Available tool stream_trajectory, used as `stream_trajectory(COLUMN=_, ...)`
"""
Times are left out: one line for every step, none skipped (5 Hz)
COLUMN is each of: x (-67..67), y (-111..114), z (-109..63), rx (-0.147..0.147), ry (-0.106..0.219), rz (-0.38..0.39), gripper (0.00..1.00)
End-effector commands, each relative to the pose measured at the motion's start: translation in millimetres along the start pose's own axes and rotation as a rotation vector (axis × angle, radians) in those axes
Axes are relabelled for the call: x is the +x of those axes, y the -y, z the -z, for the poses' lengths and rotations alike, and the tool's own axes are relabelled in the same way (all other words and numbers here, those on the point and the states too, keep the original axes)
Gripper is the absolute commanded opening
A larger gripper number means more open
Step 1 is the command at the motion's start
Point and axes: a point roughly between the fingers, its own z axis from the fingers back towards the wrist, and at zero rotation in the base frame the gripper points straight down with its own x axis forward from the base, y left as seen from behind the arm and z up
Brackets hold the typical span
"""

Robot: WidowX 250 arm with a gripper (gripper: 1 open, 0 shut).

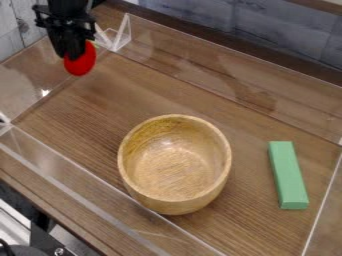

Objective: Move the red fruit to the left

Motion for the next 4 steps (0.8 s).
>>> stream_trajectory(x=2.7, y=7.4, z=-14.8, rx=0.021, ry=0.06, rz=-0.017, gripper=0.0)
stream_trajectory(x=7.5, y=14.0, z=-11.7, rx=0.019, ry=0.067, rz=0.124, gripper=0.0)
stream_trajectory(x=12.8, y=17.5, z=-7.1, rx=0.007, ry=0.063, rz=0.237, gripper=1.0)
stream_trajectory(x=12.1, y=12.7, z=-13.9, rx=-0.01, ry=0.061, rz=0.294, gripper=1.0)
